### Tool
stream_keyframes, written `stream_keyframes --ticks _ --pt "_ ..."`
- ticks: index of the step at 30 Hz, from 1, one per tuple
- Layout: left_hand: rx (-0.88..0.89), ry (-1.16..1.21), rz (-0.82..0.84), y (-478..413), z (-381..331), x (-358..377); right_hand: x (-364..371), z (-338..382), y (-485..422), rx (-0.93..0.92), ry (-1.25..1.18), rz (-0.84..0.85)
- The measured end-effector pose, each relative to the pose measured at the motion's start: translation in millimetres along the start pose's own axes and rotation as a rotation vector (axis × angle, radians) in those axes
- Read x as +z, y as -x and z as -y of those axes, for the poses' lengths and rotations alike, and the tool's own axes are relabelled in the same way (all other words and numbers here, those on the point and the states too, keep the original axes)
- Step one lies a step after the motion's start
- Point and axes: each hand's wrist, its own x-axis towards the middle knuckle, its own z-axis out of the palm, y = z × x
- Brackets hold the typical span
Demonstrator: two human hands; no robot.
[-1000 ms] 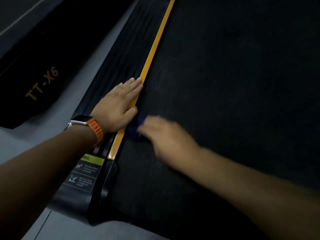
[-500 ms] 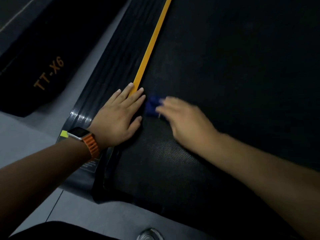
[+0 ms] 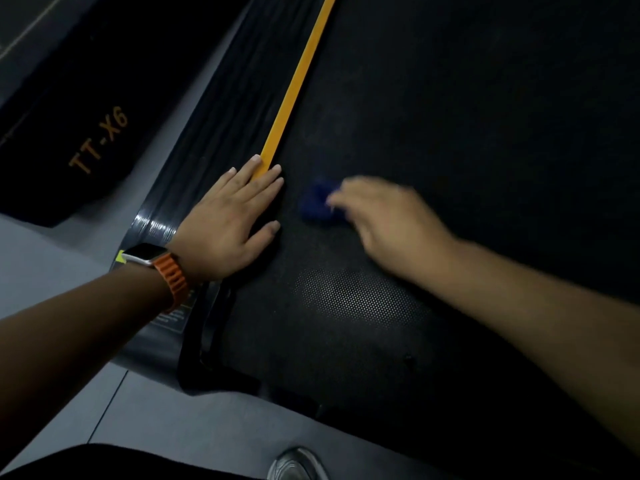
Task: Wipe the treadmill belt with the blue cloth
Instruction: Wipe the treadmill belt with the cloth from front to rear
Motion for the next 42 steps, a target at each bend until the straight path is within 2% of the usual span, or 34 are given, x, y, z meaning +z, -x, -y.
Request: stream_keyframes --ticks 3,6,9,11,13,15,18,21,23,26,28,30,33,36,38,40,42 --pt "-0.009 0.003 0.017 0 0 -1 -2 45 70 -0.195 -0.15 0.202" --pt "-0.009 -0.031 0.023 -1 -3 -3 -14 20 50 -0.278 -0.028 0.263" --pt "0.02 -0.113 0.018 -1 -5 -3 -32 -43 -13 -0.072 0.171 0.109" --pt "0.067 -0.174 0.024 -1 -6 -3 -37 -67 -34 0.087 0.173 0.058" --pt "0.103 -0.218 0.044 -1 -10 -2 -29 -52 -20 0.12 0.129 -0.002" --pt "0.094 -0.216 0.052 -2 -18 1 -22 -20 22 0.023 0.025 0.008" --pt "0.087 -0.197 0.045 -3 -25 2 -20 31 100 -0.166 -0.14 0.203" --pt "0.091 -0.193 0.054 -4 -27 0 -26 19 95 -0.257 -0.092 0.278" --pt "0.102 -0.195 0.068 -4 -28 -1 -30 -19 53 -0.181 0.023 0.184" --pt "0.119 -0.178 0.064 -1 -35 2 -57 -76 0 0.122 0.111 0.017" --pt "0.121 -0.158 0.056 0 -39 5 -53 -72 4 0.218 0.096 -0.019" --pt "0.119 -0.138 0.06 1 -42 5 -39 -41 40 0.112 0.061 -0.023" --pt "0.125 -0.134 0.061 0 -43 4 -27 18 121 -0.113 -0.094 0.154" --pt "0.122 -0.135 0.06 1 -44 3 -35 15 130 -0.209 -0.124 0.233" --pt "0.122 -0.129 0.063 0 -47 4 -38 -15 96 -0.178 -0.019 0.182" --pt "0.137 -0.113 0.046 1 -52 7 -53 -55 55 -0.034 0.065 0.052" --pt "0.16 -0.1 0.037 2 -57 12 -63 -77 33 0.12 0.074 -0.004"
